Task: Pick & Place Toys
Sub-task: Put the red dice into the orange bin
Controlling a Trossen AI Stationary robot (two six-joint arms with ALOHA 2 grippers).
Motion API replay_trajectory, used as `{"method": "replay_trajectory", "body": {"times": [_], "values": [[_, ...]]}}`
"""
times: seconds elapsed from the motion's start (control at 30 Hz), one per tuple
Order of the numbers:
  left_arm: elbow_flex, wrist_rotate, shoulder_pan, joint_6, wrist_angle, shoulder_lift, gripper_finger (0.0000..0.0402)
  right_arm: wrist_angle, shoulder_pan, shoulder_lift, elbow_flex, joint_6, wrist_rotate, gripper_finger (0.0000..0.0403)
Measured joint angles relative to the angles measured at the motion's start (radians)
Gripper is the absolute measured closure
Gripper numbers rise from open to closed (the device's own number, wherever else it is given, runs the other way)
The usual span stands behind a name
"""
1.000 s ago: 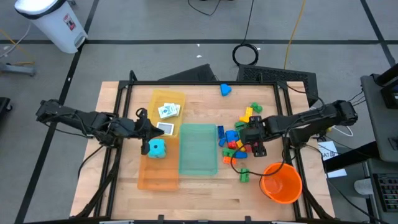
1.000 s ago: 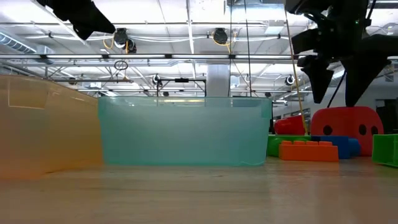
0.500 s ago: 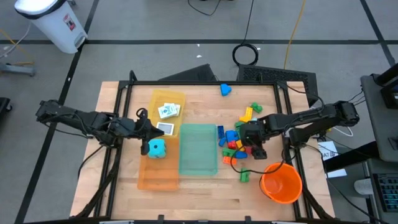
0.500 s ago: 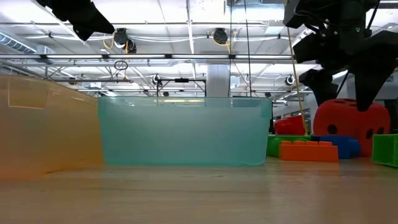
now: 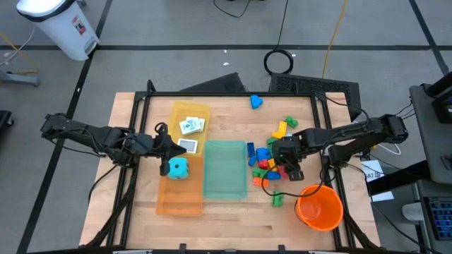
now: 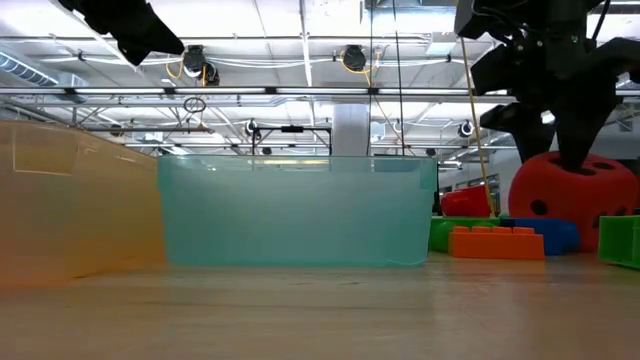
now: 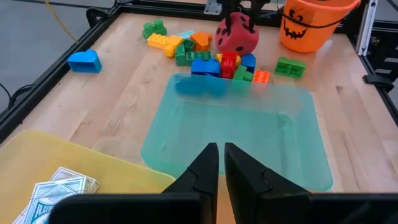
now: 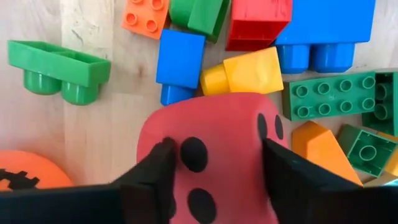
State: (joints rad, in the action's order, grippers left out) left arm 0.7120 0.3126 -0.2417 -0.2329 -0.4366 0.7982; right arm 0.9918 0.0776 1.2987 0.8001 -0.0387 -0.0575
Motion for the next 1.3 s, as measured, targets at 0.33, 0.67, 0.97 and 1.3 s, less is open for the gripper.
{"method": "replay_trajectory", "body": {"times": [0.33, 0.67, 0.97, 1.3], "values": [[0.000, 0.003, 0.000, 0.000, 0.000, 0.000, 0.0369, 0.027, -0.008, 0.000, 0.000, -0.043, -0.060, 0.0334], [0.000, 0.005, 0.000, -0.005, 0.031, 0.000, 0.0369, 0.089, -0.002, 0.001, 0.167, -0.069, -0.007, 0.0336], [0.000, 0.076, 0.001, -0.004, 0.171, 0.001, 0.0358, 0.087, 0.049, -0.035, 0.374, -0.105, 0.127, 0.0365], [0.000, 0.105, 0.063, 0.063, 0.338, 0.158, 0.0136, -0.022, 0.060, -0.103, 0.416, -0.151, 0.139, 0.0367]]}}
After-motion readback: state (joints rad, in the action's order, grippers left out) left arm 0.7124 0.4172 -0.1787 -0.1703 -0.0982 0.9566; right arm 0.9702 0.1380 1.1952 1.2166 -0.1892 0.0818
